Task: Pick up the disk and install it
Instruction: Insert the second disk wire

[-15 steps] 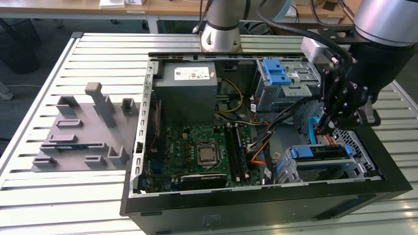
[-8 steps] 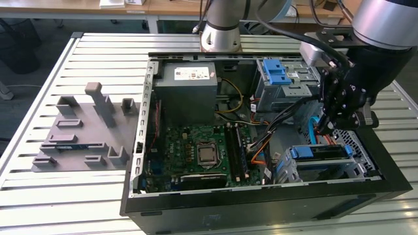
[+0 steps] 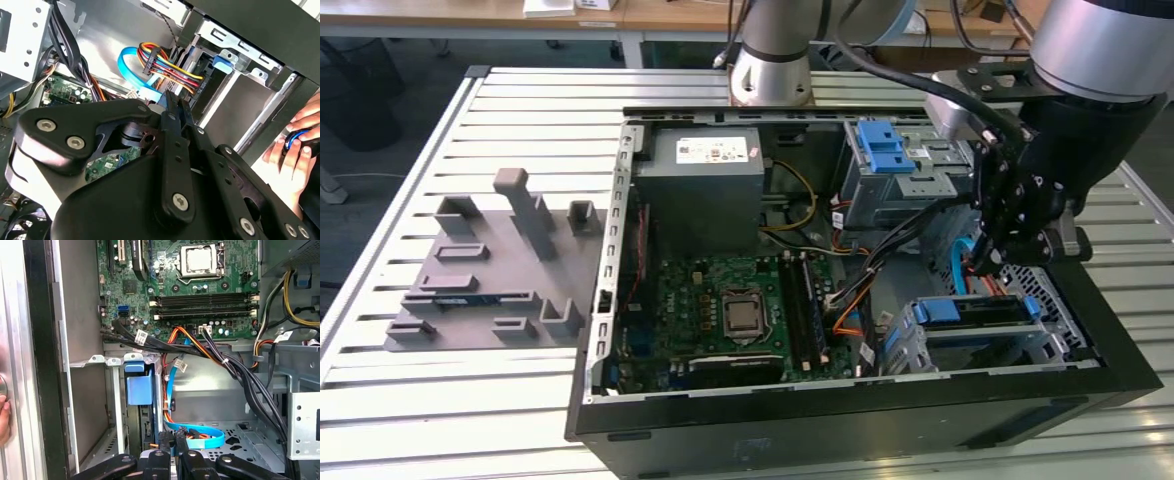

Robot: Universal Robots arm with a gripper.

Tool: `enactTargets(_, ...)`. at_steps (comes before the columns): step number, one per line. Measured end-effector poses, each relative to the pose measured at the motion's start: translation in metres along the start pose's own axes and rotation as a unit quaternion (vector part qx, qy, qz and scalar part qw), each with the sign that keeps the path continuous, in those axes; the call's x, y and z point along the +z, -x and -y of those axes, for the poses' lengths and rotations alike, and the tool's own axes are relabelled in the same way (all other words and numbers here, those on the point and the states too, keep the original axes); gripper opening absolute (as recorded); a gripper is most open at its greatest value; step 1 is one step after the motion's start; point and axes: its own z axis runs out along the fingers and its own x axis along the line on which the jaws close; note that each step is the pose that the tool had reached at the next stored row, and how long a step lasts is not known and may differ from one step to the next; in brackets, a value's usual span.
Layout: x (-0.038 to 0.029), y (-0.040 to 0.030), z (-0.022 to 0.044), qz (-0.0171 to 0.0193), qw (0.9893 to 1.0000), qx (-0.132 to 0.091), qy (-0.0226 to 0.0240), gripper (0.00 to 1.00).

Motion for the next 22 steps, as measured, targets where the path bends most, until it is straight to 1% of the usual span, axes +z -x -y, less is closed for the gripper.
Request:
enactTargets(5, 0.0029, -0.0049, 0.0000, 0.0009, 1.0000, 0.000, 0.0000, 0.16)
enactTargets(8, 0.0030, -0.0050, -0.0003, 0.0009, 1.0000, 0.000, 0.0000, 0.16)
enactTargets(10, 0.0028, -0.0051, -0.0016, 0.0009, 1.0000, 0.000, -0.0010, 0.16)
enactTargets(12, 0.0026, -0.0052, -0.0039, 0.0010, 1.0000, 0.000, -0.0040, 0.16)
enactTargets(14, 0.0025, -0.0053, -0.0061, 0.0012, 1.0000, 0.000, -0.0082, 0.16)
enactTargets(18, 0.0029, -0.0058, -0.0073, 0.0015, 0.9999, 0.000, -0.0156, 0.16)
enactTargets(20, 0.0050, -0.0070, -0.0074, 0.0017, 0.9999, 0.000, -0.0172, 0.16)
enactTargets(22, 0.0075, -0.0086, -0.0077, 0.0020, 0.9998, 0.000, -0.0173, 0.16)
